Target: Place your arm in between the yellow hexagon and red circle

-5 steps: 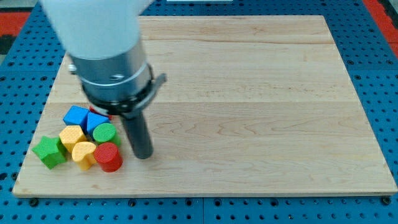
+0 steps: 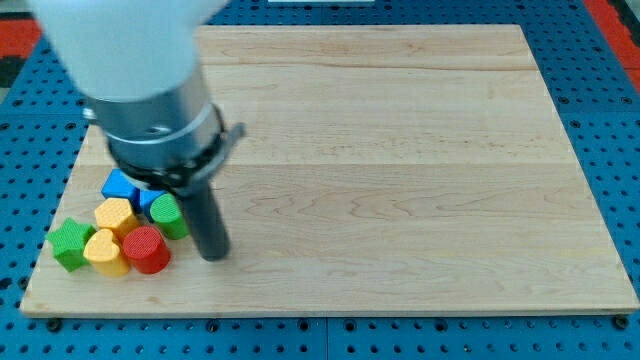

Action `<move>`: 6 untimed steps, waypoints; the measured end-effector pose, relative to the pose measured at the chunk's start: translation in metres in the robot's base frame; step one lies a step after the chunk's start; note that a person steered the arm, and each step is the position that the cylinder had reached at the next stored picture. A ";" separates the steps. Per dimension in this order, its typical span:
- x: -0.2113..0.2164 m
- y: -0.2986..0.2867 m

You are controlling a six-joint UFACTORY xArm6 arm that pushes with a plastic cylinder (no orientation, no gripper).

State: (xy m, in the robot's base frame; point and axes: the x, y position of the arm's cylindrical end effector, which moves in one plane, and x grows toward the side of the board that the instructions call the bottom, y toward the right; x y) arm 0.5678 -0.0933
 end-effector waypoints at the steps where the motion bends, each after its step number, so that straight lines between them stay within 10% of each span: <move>1: 0.051 -0.034; 3: -0.006 -0.107; 6: -0.063 -0.059</move>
